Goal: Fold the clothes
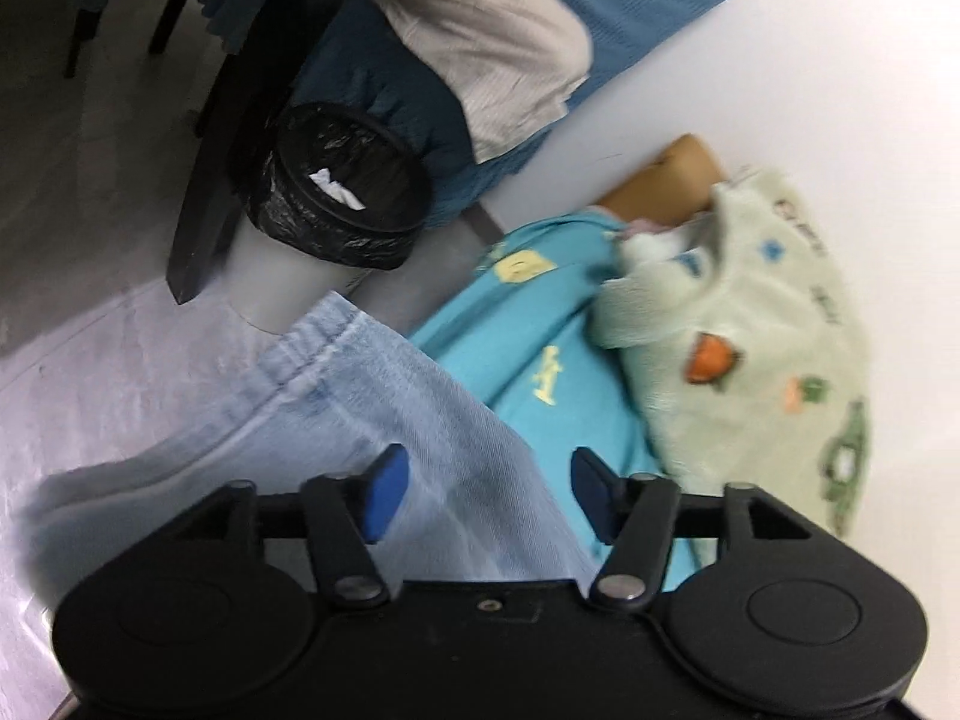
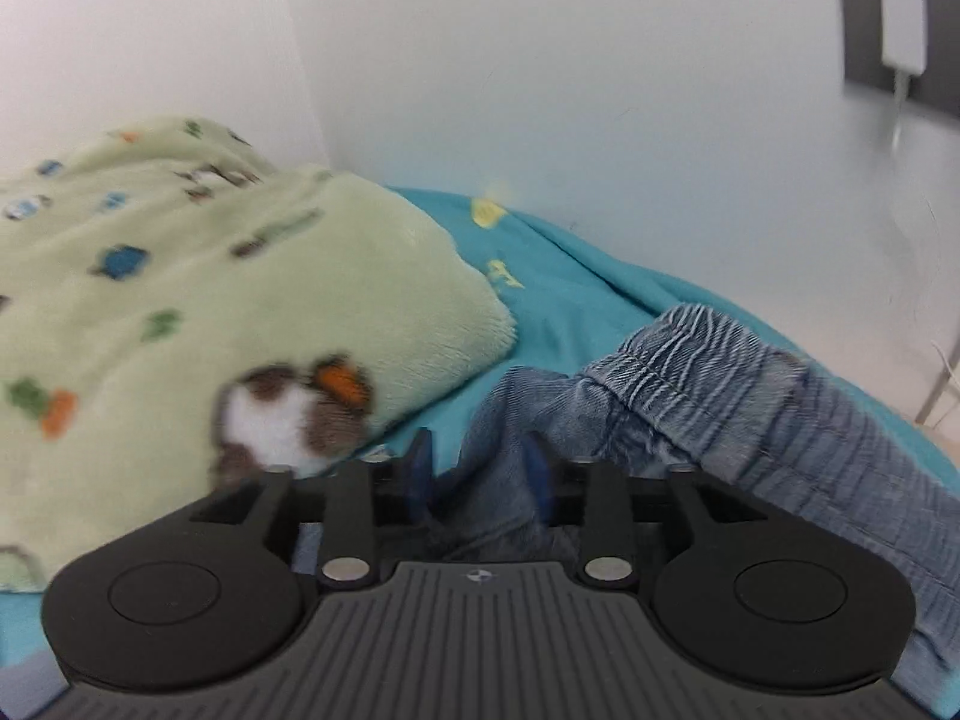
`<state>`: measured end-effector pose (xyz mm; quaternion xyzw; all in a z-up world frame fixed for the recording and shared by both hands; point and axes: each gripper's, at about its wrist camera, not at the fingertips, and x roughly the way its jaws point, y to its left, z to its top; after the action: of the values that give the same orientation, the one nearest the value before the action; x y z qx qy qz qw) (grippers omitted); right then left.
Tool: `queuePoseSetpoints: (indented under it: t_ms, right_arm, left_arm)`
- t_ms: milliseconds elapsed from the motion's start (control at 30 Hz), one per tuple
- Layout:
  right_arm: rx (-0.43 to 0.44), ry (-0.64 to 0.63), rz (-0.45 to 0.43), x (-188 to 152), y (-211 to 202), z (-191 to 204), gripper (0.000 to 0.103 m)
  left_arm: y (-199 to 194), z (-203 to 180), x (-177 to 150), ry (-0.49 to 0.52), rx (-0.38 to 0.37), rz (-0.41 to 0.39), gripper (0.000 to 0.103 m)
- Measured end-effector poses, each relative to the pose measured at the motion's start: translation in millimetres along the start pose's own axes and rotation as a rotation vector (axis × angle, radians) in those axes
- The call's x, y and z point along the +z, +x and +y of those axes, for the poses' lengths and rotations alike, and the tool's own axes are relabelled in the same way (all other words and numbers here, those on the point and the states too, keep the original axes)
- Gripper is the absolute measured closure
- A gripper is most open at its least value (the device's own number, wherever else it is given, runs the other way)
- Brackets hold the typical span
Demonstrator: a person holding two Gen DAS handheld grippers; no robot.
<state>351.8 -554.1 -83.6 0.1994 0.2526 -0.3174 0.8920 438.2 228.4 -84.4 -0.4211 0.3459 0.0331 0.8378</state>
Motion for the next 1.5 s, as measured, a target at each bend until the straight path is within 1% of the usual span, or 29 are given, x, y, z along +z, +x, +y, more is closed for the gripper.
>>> queuePoseSetpoints:
  t_ms: [67,133,167,200,267,333,367,467,533,633,733,800,867,933,967,1000,1033,1100,1133,1200,1267,1333,1400,1500]
  right_arm:
    - [0.027,0.006,0.003,-4.1,-23.3,-1.0,0.058]
    - [0.062,-0.002,0.006,-12.3,-48.8,-1.5,0.058]
    - [0.080,-0.019,0.002,-18.1,-62.3,-0.6,0.058]
    - [0.092,-0.038,0.002,-24.1,-74.3,0.5,0.058]
    - [0.107,-0.057,0.011,-35.1,-93.4,2.0,0.058]
    - [0.120,-0.071,0.024,-46.2,-113.1,2.7,0.058]
    - [0.127,-0.076,0.033,-51.1,-123.7,2.0,0.058]
    - [0.152,-0.094,0.058,-63.1,-153.8,0.8,0.058]
    - [0.168,-0.113,0.071,-71.3,-175.3,2.2,0.058]
    - [0.206,-0.136,0.088,-86.0,-210.3,8.2,0.058]
    - [0.266,-0.093,0.129,-104.7,-240.5,14.2,0.058]
    - [0.307,-0.048,0.161,-119.3,-252.6,19.2,0.058]
    - [0.343,0.000,0.196,-135.2,-260.1,25.3,0.058]
    - [0.355,0.024,0.235,-152.5,-258.0,33.9,0.058]
    - [0.356,0.021,0.250,-160.2,-255.3,38.8,0.058]
    - [0.356,0.012,0.260,-166.5,-253.0,43.3,0.058]
    - [0.352,-0.002,0.270,-172.4,-249.3,47.3,0.058]
    - [0.342,-0.029,0.295,-180.7,-242.5,52.0,0.058]
    - [0.336,-0.035,0.302,-183.4,-239.7,52.4,0.058]
    - [0.325,-0.031,0.301,-186.2,-237.5,50.6,0.058]
    - [0.320,-0.023,0.291,-185.2,-235.8,49.8,0.058]
    - [0.323,-0.016,0.283,-184.0,-235.8,49.4,0.058]
    - [0.326,-0.016,0.270,-181.3,-237.4,49.0,0.058]
    - [0.322,-0.028,0.228,-177.2,-243.5,46.9,0.058]
  left_arm:
    - [-27.9,13.3,-6.3,-0.027,-0.061,-0.006,0.037]
    - [-53.7,24.2,-19.5,-0.019,-0.107,-0.022,0.033]
    - [-64.4,31.8,-29.2,-0.022,-0.106,-0.023,0.030]
    - [-74.4,39.3,-38.8,-0.030,-0.106,-0.023,0.030]
    - [-83.9,57.3,-56.3,-0.101,-0.124,-0.007,0.030]
    - [-82.7,72.5,-68.6,-0.182,-0.128,0.036,0.030]
    - [-80.6,76.2,-70.5,-0.202,-0.125,0.062,0.030]
    - [-80.8,80.8,-70.7,-0.201,-0.113,0.090,0.030]
    - [-77.7,85.5,-74.2,-0.243,-0.138,0.088,0.026]
    - [-63.3,96.1,-73.9,-0.326,-0.174,0.094,0.026]
    - [-48.1,106.2,-70.9,-0.384,-0.189,0.069,0.026]
    - [-40.1,111.2,-68.3,-0.390,-0.199,0.058,0.026]
    - [-30.3,112.0,-63.6,-0.378,-0.207,0.065,0.026]
    - [-21.2,112.8,-58.9,-0.383,-0.192,0.032,0.027]
    - [-17.6,114.5,-57.5,-0.390,-0.183,0.008,0.032]
    - [-14.4,115.7,-56.5,-0.398,-0.172,-0.016,0.043]
    - [-11.0,117.8,-54.7,-0.403,-0.159,-0.038,0.048]
    - [-5.4,120.0,-50.2,-0.393,-0.152,-0.060,0.066]
    - [-5.8,118.2,-47.6,-0.367,-0.148,-0.070,0.068]
    - [-12.5,108.2,-43.3,-0.283,-0.124,-0.106,0.080]
    - [-22.1,93.3,-39.3,-0.199,-0.103,-0.153,0.084]
    - [-36.2,72.5,-36.3,-0.128,-0.098,-0.209,0.088]
    - [-50.1,48.4,-33.0,-0.061,-0.098,-0.248,0.090]
    - [-71.1,4.2,-31.5,0.054,-0.099,-0.290,0.092]
